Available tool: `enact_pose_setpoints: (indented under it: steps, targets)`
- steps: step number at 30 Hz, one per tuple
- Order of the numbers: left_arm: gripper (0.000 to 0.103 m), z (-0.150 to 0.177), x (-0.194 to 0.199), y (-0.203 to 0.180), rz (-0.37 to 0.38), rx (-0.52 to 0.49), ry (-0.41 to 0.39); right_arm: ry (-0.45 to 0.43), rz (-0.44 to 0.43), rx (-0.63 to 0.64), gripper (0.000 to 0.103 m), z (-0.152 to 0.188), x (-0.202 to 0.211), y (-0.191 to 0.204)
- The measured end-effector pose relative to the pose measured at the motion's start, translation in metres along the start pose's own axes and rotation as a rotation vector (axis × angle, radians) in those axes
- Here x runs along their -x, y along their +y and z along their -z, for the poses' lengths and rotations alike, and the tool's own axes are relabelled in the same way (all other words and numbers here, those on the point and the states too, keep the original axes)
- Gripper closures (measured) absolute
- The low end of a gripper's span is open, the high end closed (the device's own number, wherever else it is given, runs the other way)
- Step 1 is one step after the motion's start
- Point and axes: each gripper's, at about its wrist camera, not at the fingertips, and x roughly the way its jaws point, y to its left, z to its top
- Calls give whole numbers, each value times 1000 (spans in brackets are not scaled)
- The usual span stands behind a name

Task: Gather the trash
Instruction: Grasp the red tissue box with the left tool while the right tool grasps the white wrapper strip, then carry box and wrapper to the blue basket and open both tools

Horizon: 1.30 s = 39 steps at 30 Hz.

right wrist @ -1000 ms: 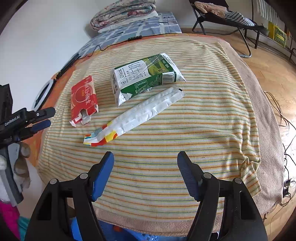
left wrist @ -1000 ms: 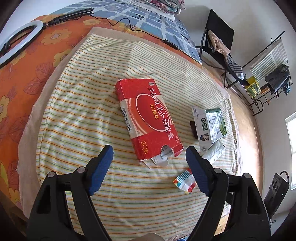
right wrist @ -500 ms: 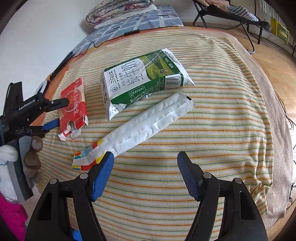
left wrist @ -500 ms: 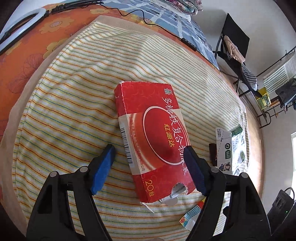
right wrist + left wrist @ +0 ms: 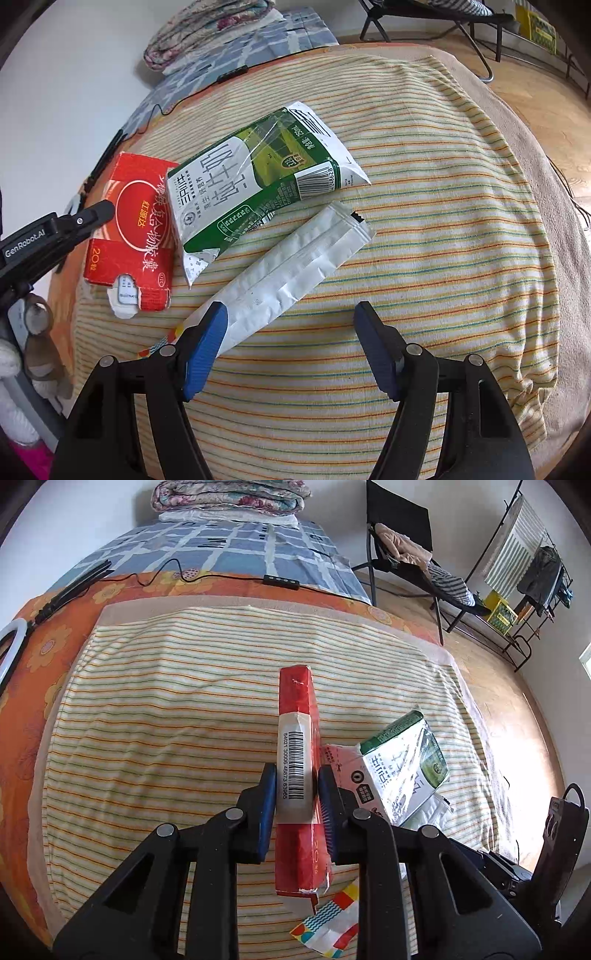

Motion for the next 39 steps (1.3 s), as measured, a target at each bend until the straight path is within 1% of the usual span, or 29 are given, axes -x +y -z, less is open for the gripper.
enact_pose_setpoints:
  steps: [3, 6, 7, 10, 12, 13, 14, 15, 16, 17, 18, 19, 22, 28, 35, 39]
  targets:
    - [81, 3, -12, -9, 3, 0, 26, -9, -4, -18, 32, -5, -2, -2]
    - [82, 11, -24, -10, 1, 7, 59, -7, 15, 10, 32, -9, -9, 2]
    - [82, 12, -25, -9, 0, 8, 58, -12, 19, 15, 31, -11, -9, 4]
    - [86, 13, -21, -2, 5, 30, 44, -33, 30, 23, 30, -12, -13, 10]
    - [87, 13, -16, 2, -6, 27, 35, -51, 61, 71, 33, -12, -18, 18]
    - [87, 13, -13, 4, -12, 23, 28, -60, 88, 111, 37, -11, -20, 23]
    - [87, 13, -10, 7, -16, 21, 24, -70, 115, 149, 50, -11, -22, 28]
    - [87, 14, -6, 10, -17, 20, 20, -81, 131, 176, 60, -12, -22, 31]
    - [87, 14, -3, 13, -22, 19, 15, -84, 138, 190, 78, -15, -23, 32]
    - [87, 15, 1, 17, -28, 20, 9, -83, 136, 188, 85, -17, -22, 30]
    - [87, 16, 4, 20, -29, 22, 4, -81, 120, 176, 87, -18, -22, 28]
    - [87, 17, 8, 23, -28, 24, 1, -79, 106, 160, 91, -19, -21, 25]
    - [87, 22, 19, 30, -35, 14, -9, -78, 63, 115, 95, -20, -15, 15]
    - [87, 42, 44, 36, -28, -1, -18, -111, 15, 85, 98, -10, 11, 5]
    - [87, 65, 81, 33, 0, -17, -39, -159, -25, 115, 98, 9, 48, 8]
    - [87, 82, 101, 28, 16, -38, -45, -162, -66, 135, 98, 31, 67, 10]
